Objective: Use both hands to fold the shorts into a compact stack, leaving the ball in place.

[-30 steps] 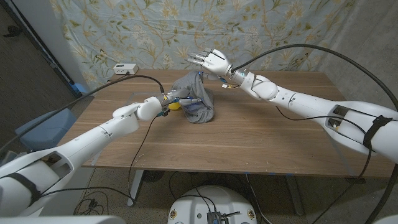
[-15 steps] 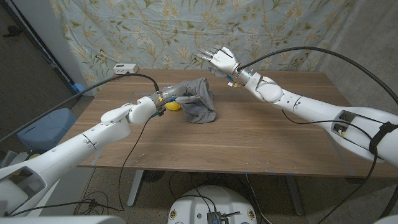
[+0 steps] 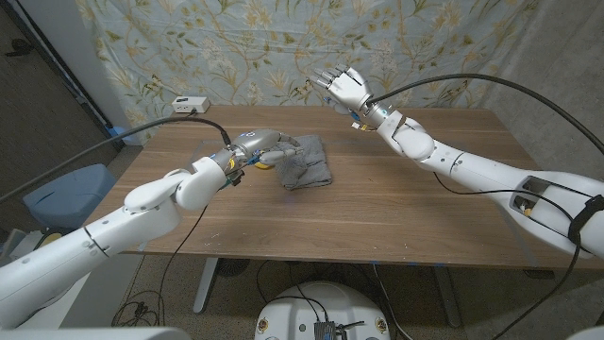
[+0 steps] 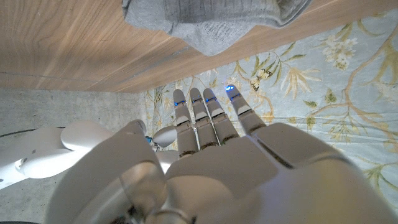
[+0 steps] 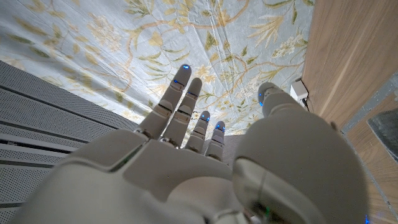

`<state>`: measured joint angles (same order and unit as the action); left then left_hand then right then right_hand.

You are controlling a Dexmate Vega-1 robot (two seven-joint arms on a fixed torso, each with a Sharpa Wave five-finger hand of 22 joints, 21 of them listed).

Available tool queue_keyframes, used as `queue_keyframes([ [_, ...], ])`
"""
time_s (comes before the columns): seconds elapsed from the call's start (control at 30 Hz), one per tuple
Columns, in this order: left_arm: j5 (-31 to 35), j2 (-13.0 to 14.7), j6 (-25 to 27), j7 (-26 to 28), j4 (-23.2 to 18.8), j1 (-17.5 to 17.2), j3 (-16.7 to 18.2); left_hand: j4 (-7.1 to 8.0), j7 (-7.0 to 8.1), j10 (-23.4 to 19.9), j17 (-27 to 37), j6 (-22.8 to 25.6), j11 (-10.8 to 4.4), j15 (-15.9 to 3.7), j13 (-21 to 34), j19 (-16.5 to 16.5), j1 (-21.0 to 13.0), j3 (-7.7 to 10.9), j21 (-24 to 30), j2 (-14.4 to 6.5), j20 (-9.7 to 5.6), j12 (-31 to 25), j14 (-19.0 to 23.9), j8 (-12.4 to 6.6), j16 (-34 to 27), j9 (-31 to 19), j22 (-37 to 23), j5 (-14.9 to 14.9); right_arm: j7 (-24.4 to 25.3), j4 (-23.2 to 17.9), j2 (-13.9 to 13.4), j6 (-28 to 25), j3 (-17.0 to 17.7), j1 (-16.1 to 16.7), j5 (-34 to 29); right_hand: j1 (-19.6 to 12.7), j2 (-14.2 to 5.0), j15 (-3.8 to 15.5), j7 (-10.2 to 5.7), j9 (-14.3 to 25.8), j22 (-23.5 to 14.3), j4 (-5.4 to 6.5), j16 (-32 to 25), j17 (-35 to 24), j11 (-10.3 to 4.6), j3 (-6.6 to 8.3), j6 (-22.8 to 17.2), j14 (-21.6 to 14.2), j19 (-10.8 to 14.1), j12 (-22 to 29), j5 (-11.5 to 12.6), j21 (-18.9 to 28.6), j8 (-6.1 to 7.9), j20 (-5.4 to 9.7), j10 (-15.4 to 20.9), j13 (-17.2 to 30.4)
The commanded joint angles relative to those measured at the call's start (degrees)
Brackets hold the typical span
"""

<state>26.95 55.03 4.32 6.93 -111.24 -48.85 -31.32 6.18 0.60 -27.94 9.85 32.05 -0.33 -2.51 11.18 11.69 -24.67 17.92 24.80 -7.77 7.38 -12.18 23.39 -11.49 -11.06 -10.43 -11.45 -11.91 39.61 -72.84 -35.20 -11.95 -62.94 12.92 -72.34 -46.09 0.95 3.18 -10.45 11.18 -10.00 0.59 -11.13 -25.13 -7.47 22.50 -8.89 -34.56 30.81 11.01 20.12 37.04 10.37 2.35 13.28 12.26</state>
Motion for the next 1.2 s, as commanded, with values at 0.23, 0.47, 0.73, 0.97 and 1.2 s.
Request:
queue_keyframes([
  [0.23, 4.4, 5.6, 1.6, -0.3, -13.6, -14.2, 11.3, -5.01, 0.80, -0.3, 0.0, -0.8, -0.63, -0.64, -0.1, 0.7, -4.8, 1.63, -0.3, 1.8, 0.25, 0.0, 0.2, 0.65, 0.3, 0.1, 0.1, -0.3, -5.6, -6.3, -1.9, -5.2, 3.6, 4.9, -0.8, -0.1, -0.80, 9.24, 0.04, 0.1, -0.1, -0.38, -0.2, -0.2, -0.20, 0.76, -0.3, 0.1, 0.4, 0.6, -0.5, -0.2, 0.71, 0.17, 0.5, 0.0],
  [0.47, 0.3, 1.9, -1.3, -5.1, -6.0, -7.3, 7.8, -4.98, 0.01, 1.1, 0.4, -3.0, 0.13, 0.65, 0.0, -0.2, -5.1, 3.10, -0.7, -1.0, 0.99, 0.5, -1.1, 1.15, 0.5, 0.0, -0.1, -0.2, -5.4, -7.8, -2.4, -5.2, 5.1, 6.9, -0.2, 0.0, -0.84, 9.26, 0.02, 0.1, -0.1, -0.50, -0.3, -0.1, -0.08, 0.94, -1.4, 0.0, 0.5, 0.8, -0.9, -0.3, 1.15, 0.23, 0.9, -0.1],
  [0.73, -0.4, -2.7, -4.1, -10.7, 3.0, 2.1, 1.8, -3.90, -0.62, 1.1, 0.6, -1.3, 0.97, 1.18, 0.1, -1.7, -4.7, 4.79, -1.2, -3.3, 2.08, 0.4, -1.3, 0.47, 0.3, -0.1, -0.3, -0.1, -5.1, -7.6, -2.6, -4.3, 5.9, 7.6, 0.0, 0.3, -0.97, 9.24, 0.07, 0.0, -0.1, -0.56, -0.4, 0.0, 0.02, 1.12, -1.9, -0.1, 0.5, 1.0, -1.2, -0.4, 1.29, 0.24, 1.6, -0.1],
  [0.97, 0.2, -6.0, -6.8, -14.3, 9.0, 8.7, -2.8, -3.44, -0.81, 1.1, 0.6, -1.0, 1.02, 1.25, 0.1, -2.3, -4.4, 5.29, -1.4, -3.5, 2.22, 0.4, -1.7, 0.38, 0.4, -0.1, -0.4, -0.1, -4.8, -6.5, -2.7, -3.4, 6.1, 7.7, 0.3, 0.4, -1.09, 9.27, -0.01, 0.0, -0.1, -0.57, -0.4, 0.0, -0.06, 1.22, -1.8, -0.1, 0.5, 1.0, -1.4, -0.5, 1.22, 0.25, 1.6, -0.1],
  [1.2, -0.2, -8.8, -7.2, -20.1, 12.9, 13.8, -6.8, -2.88, -0.62, 0.5, 0.6, -0.7, 0.89, 1.21, 0.1, -3.5, -3.9, 5.95, -1.8, -3.3, 2.65, 0.1, -2.6, 0.40, 0.6, 0.0, -0.4, -0.1, -3.9, -5.6, -2.9, -2.7, 6.5, 7.9, 1.2, 0.5, -1.32, 9.29, -0.12, 0.0, -0.1, -0.55, -0.5, 0.0, -0.18, 1.36, -1.6, -0.1, 0.5, 1.0, -1.6, -0.6, 1.13, 0.26, 1.6, -0.1],
])
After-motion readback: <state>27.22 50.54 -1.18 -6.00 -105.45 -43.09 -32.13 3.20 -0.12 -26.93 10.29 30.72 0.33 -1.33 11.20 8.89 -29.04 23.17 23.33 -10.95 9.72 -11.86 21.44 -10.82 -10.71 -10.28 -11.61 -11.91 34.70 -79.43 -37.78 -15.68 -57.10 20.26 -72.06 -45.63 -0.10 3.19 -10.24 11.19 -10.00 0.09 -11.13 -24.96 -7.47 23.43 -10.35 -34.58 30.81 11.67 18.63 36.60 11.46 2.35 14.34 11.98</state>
